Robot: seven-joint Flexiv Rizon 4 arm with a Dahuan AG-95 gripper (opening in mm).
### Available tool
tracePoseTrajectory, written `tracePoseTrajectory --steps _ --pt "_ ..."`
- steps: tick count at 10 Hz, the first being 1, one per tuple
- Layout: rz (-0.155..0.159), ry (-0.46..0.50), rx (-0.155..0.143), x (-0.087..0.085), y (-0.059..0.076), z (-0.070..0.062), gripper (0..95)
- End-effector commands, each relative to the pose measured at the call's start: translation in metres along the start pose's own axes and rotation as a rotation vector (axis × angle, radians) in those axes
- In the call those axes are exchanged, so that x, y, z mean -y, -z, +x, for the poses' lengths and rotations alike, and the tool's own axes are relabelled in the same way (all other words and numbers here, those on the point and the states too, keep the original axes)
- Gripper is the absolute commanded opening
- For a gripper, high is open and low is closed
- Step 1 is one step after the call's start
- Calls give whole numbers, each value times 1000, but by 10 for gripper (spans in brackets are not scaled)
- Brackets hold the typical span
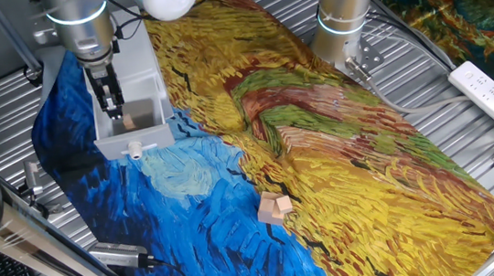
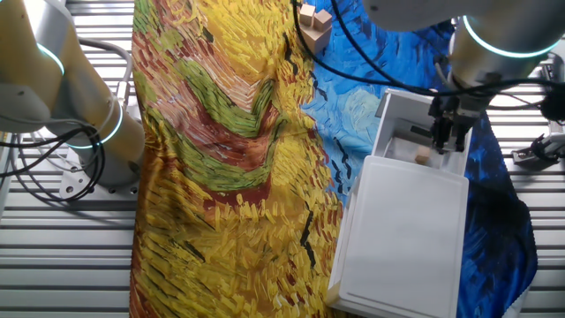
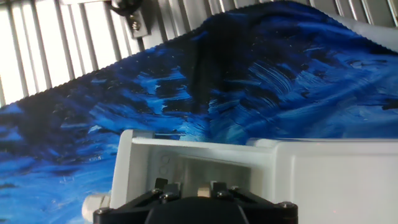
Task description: Take something out of a drawer
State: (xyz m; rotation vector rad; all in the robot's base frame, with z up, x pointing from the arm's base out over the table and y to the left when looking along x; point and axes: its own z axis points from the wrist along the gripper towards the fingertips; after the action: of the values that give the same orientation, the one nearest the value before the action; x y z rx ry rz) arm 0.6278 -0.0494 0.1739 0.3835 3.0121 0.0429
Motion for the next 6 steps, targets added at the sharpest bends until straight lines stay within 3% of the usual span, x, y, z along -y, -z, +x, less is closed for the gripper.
tracePoseTrajectory --steps 1,3,4,6 --pt "4 6 10 2 -4 2 190" --pt "6 7 14 3 -9 6 190" --pt "6 12 18 5 -10 8 380" --pt "5 16 19 7 -11 9 380"
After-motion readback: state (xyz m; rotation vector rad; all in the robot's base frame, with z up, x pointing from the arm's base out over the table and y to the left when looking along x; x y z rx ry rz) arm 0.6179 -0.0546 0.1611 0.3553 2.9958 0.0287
